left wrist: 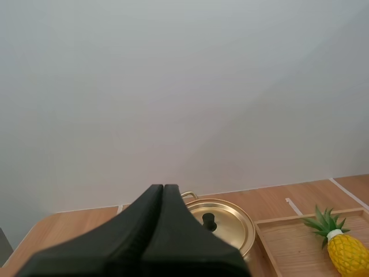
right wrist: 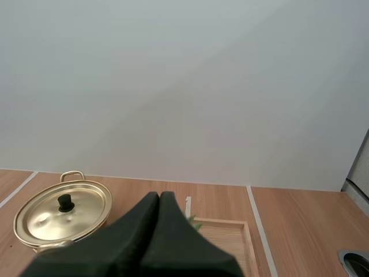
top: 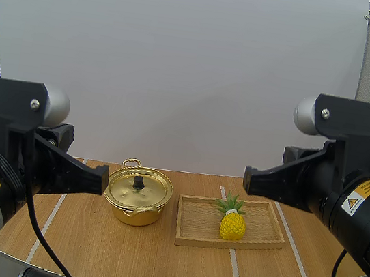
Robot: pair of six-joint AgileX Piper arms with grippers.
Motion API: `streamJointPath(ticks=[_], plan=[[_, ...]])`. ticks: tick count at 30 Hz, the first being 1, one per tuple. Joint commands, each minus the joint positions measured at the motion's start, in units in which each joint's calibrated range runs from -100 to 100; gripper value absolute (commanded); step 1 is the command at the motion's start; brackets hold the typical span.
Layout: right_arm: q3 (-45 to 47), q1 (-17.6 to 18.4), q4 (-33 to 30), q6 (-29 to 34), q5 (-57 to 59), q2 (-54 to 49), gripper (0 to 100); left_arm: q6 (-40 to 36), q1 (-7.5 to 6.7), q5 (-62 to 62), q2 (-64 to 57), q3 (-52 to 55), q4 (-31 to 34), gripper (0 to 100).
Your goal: Open the pot, put the pineapple inside, and close it
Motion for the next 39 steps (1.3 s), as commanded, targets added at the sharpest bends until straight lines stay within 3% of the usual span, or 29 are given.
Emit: streamJointPath(ticks=[1,16,22,26,27,30,33,34,39], plan=[[-0.6,-0.3,0.0,0.0,2.3,2.0,0,2.2,-0.06,-0.5,2.9,-0.3,0.0,0],[-0.6,-0.3,0.0,0.0,1.0,24.4,0,5.6,-0.06,-12.1,28.6,-0.3,-1.1,0],[-0.6,-0.3,0.0,0.0,-0.1,30.3,0,11.9,-0.06,-15.1,37.2,-0.3,-6.3,0],[-0.6,-0.3,0.0,0.0,-0.5,32.8,2,13.2,-0.06,-15.1,40.9,-0.3,-8.6,12],[-0.6,-0.3,0.0,0.0,-0.5,33.1,13,13.4,-0.06,-15.1,41.4,-0.3,-8.7,17],[-0.6,-0.3,0.0,0.0,-1.0,33.3,50,13.4,-0.06,-15.1,42.5,-0.3,-8.8,46],[-0.6,-0.3,0.0,0.0,-1.7,33.1,91,14.4,-0.06,-14.5,43.0,-0.3,-8.8,86],[-0.6,-0.3,0.1,0.0,-1.7,33.1,100,14.9,-0.06,-14.3,43.0,-0.3,-8.8,100],[-0.6,-0.3,1.2,0.0,-1.7,33.1,100,17.7,-0.06,-11.2,43.0,-0.3,-9.2,100]])
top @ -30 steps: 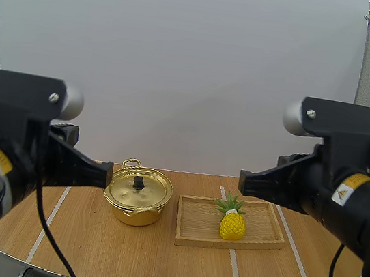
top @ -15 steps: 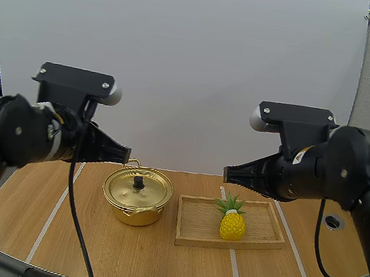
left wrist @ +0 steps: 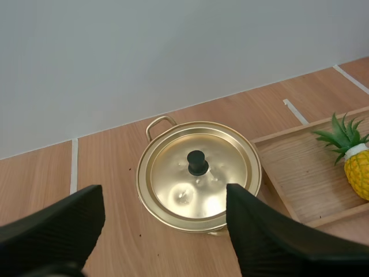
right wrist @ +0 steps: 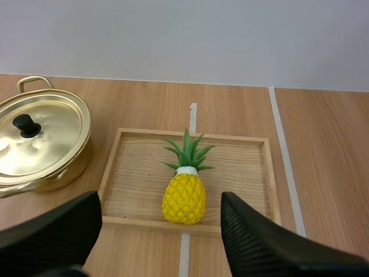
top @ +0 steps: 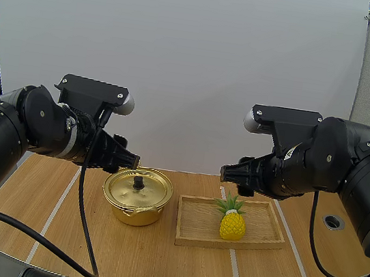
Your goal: Open the pot, put the pineapple inside, and close it
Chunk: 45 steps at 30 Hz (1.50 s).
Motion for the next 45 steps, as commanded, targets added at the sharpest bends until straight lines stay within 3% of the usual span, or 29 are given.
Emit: streamJointPath(ticks=[1,8,17,36,45], plan=[[-0.6,-0.3,1.0,0.0,-1.0,-0.3,100,1.0,-0.06,1.6,0.0,-0.2,-1.2,100],[-0.6,-0.3,1.3,0.0,-0.1,-0.3,100,8.2,-0.06,2.0,0.6,-0.2,-2.3,100],[-0.6,-0.3,1.3,0.0,4.0,-0.3,100,25.2,-0.06,2.0,11.9,-2.0,-15.2,100],[-0.6,-0.3,1.3,0.0,6.2,-0.3,100,28.6,-0.22,3.0,44.1,-18.1,-13.0,100],[-0.6,-0.3,1.3,0.0,6.3,-0.3,100,27.9,-2.40,-2.3,49.5,-19.7,-10.7,100]])
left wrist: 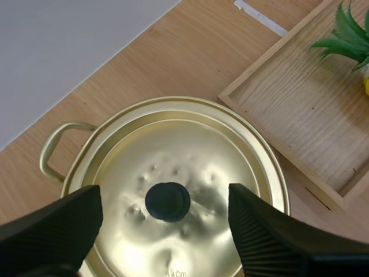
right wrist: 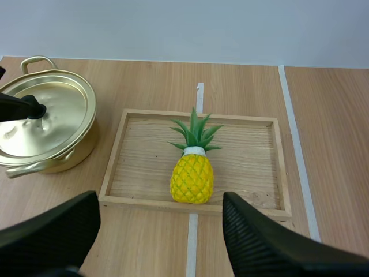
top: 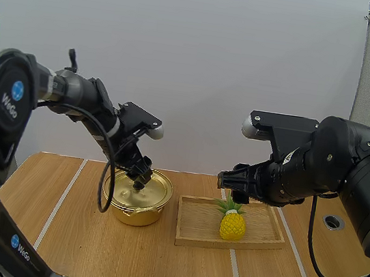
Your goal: Open the pot, put the pineapple inside, and close it
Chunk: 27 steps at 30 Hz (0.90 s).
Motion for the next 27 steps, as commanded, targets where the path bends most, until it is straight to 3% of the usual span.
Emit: streamJointPath(ticks=[1,27], plan=[[-0.6,-0.3,0.1,0.0,0.6,-0.3,100,-0.4,-1.49,-4.5,2.9,-1.6,0.8,100],[-0.6,-0.3,0.1,0.0,1.1,-0.3,100,-0.7,-1.49,-4.6,9.9,-3.6,0.9,100]])
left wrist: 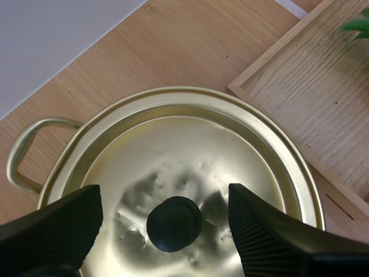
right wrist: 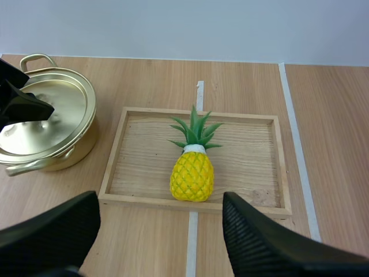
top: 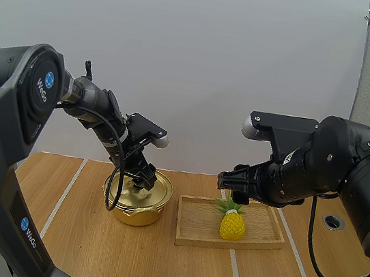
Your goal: Open the pot, put the pineapple inside, and close it
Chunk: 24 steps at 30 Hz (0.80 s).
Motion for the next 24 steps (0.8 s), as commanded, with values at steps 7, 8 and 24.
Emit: streamJointPath(ticks=[7,8,24], plan=[[-0.6,-0.3,0.1,0.0,0.5,-0.3,100,-3.6,-0.16,2.7,0.2,-0.5,1.0,72],[-0.6,-0.3,0.1,0.0,0.5,-0.3,100,-3.6,-0.16,3.3,0.2,-0.5,1.3,60],[-0.6,-0.3,0.1,0.0,0.3,-0.3,100,-7.0,-0.16,8.2,-2.9,-4.6,3.7,0]])
